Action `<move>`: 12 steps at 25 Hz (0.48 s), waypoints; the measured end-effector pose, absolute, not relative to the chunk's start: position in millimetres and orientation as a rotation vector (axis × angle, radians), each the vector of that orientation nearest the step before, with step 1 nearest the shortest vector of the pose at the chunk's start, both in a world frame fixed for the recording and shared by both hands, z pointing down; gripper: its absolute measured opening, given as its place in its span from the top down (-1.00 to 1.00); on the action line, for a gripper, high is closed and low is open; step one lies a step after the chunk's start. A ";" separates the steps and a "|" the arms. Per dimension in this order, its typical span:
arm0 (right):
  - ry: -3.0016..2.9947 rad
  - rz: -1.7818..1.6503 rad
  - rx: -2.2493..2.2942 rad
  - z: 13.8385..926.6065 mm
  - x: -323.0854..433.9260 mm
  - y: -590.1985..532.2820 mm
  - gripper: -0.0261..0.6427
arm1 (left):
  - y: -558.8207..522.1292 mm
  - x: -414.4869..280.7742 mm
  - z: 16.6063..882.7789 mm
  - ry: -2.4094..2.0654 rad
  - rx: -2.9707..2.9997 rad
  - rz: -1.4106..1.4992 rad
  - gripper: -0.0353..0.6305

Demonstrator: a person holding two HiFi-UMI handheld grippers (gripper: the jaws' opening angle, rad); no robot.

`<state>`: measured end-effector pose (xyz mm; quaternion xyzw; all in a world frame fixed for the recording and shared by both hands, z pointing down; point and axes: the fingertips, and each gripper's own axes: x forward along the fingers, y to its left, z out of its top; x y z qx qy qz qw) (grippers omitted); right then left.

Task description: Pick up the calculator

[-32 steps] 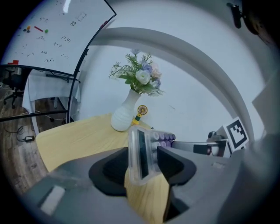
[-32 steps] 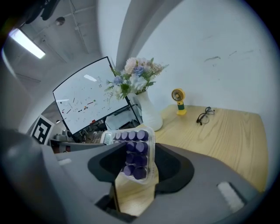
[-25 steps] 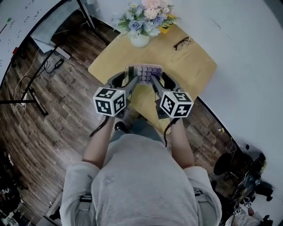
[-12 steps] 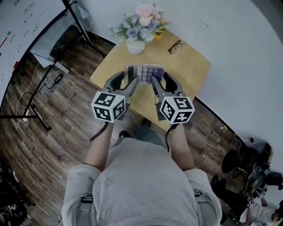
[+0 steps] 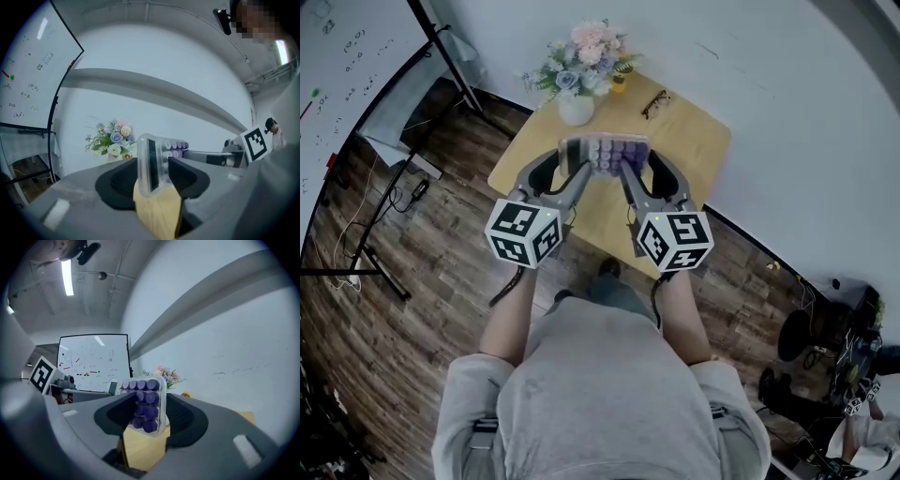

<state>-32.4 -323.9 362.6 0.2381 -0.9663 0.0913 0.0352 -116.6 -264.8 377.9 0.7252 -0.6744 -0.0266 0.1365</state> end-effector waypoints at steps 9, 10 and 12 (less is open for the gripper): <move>-3.038 0.173 0.814 324.0 -14.2 -310.3 0.30 | -256.3 -101.5 338.6 -1.977 2.228 -0.086 0.28; -3.047 0.158 0.822 319.6 -12.4 -308.5 0.30 | -254.9 -100.1 334.2 -1.982 2.242 -0.090 0.28; -3.064 0.121 0.839 310.8 -9.0 -304.3 0.30 | -251.9 -97.4 326.1 -1.988 2.267 -0.107 0.28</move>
